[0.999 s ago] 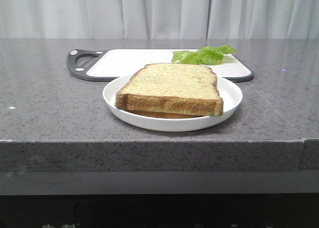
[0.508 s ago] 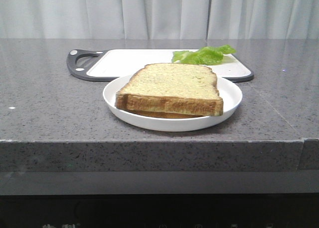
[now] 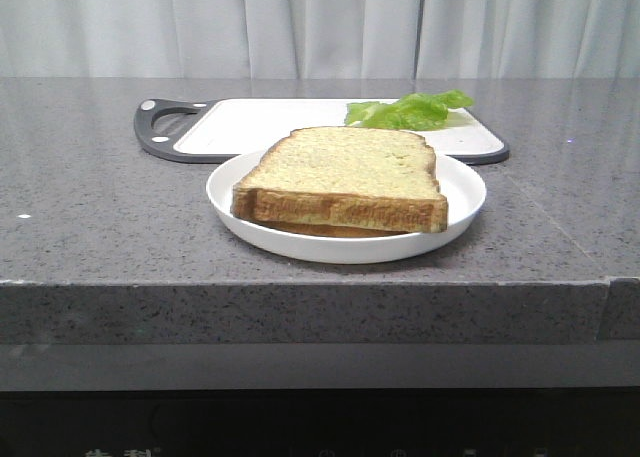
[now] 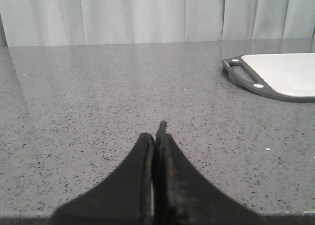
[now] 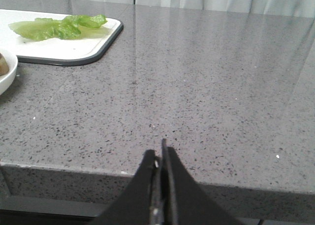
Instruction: Left arm grabs bread, right arm adds lettuce
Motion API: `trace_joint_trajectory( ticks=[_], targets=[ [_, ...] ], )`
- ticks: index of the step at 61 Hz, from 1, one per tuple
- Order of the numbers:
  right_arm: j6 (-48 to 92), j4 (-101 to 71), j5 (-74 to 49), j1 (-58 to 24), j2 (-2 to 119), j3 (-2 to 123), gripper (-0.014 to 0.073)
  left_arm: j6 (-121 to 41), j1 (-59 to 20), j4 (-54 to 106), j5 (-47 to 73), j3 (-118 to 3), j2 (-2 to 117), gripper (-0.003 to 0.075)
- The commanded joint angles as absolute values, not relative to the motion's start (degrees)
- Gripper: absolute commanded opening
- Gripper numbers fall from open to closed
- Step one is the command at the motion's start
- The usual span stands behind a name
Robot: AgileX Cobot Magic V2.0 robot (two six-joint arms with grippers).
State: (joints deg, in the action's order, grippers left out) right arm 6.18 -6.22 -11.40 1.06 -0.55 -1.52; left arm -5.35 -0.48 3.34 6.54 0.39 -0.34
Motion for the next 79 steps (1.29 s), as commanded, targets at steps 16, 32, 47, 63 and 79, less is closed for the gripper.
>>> trace_joint_trajectory(
  ticks=[16, 32, 47, 63, 79],
  targets=[
    [6.4, -5.6, -10.4, 1.4, -0.7, 5.1, -0.0058, -4.8, -0.4, 7.3, 2.8, -5.4, -0.3, -0.0020],
    [6.4, -4.3, -13.9, 1.4, 10.5, 19.8, -0.0058, -4.9, -0.8, 7.3, 14.8, -23.6, 14.3, -0.0020],
    [6.4, -4.3, -14.0, 1.4, 18.4, 25.0, -0.0058, -4.9, -0.8, 6.6, 14.2, -30.2, 27.0, -0.0019],
    [6.4, -4.3, -12.6, 1.4, 18.4, 25.0, 0.0171, -4.9, -0.8, 7.1, 13.3, -30.2, 27.4, 0.0170],
    [6.4, -4.3, -13.2, 1.4, 18.4, 25.0, 0.0653, -4.9, -0.8, 15.5, 9.3, -30.3, 27.5, 0.0620]
  ],
)
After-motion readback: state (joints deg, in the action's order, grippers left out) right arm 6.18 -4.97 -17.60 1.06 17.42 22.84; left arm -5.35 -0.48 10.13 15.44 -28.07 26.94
